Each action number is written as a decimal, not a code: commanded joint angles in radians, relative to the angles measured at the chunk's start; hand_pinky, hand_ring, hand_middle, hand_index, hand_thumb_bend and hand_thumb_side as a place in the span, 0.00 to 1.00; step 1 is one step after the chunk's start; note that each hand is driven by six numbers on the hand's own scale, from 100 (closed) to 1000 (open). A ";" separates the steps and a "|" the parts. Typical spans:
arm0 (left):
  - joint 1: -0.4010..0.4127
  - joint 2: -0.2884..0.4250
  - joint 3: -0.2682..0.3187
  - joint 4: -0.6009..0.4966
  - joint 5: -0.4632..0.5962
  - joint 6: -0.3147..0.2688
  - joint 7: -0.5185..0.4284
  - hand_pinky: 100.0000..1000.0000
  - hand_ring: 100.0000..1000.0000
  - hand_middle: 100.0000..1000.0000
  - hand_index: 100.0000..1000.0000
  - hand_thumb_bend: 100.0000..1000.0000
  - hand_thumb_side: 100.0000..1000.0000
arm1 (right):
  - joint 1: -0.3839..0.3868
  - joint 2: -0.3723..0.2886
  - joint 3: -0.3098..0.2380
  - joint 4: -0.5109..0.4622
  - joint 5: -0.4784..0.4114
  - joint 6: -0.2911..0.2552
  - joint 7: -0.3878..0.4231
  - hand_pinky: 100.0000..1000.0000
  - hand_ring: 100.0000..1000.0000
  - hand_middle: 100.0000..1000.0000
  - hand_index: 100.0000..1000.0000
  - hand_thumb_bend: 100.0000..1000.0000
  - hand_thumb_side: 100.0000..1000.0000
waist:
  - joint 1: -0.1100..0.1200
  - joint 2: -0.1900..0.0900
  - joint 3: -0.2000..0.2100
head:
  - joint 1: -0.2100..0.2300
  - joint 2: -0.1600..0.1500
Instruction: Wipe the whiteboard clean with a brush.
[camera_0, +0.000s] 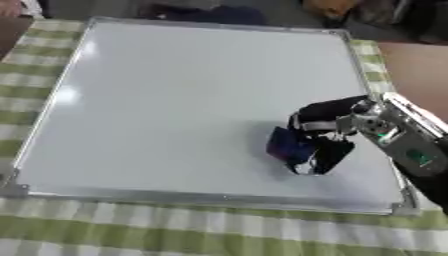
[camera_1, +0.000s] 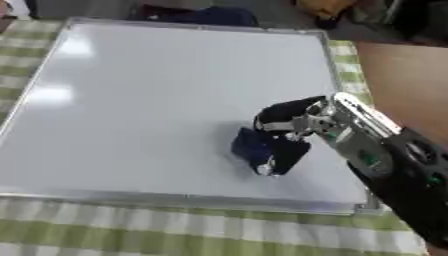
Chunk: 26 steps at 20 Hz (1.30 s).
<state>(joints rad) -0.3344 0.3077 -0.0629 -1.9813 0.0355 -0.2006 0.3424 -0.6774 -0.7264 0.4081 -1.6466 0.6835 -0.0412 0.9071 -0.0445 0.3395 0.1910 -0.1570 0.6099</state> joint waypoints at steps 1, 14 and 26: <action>-0.011 0.016 0.002 -0.019 0.004 0.000 -0.004 0.59 0.75 0.74 0.65 0.09 1.00 | -0.009 -0.029 -0.012 0.007 0.043 -0.006 -0.008 0.54 0.68 0.34 0.62 0.00 0.45 | 0.004 -0.016 0.001 | -0.002 -0.015; -0.014 0.015 0.003 -0.019 0.008 -0.001 -0.006 0.59 0.75 0.75 0.65 0.08 1.00 | -0.002 -0.011 -0.041 0.134 0.118 -0.005 -0.070 0.54 0.68 0.34 0.62 0.00 0.45 | 0.008 -0.003 0.011 | 0.001 -0.020; -0.019 0.015 0.002 -0.019 0.007 -0.002 -0.008 0.59 0.75 0.75 0.65 0.08 1.00 | -0.023 0.009 -0.072 0.273 0.246 -0.017 -0.155 0.55 0.70 0.35 0.63 0.00 0.43 | 0.012 0.008 0.018 | 0.009 -0.029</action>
<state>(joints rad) -0.3407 0.3077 -0.0633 -1.9813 0.0434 -0.2009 0.3377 -0.7142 -0.7057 0.3268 -1.4369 0.8860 -0.0591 0.7581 -0.0384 0.3518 0.2067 -0.1510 0.5931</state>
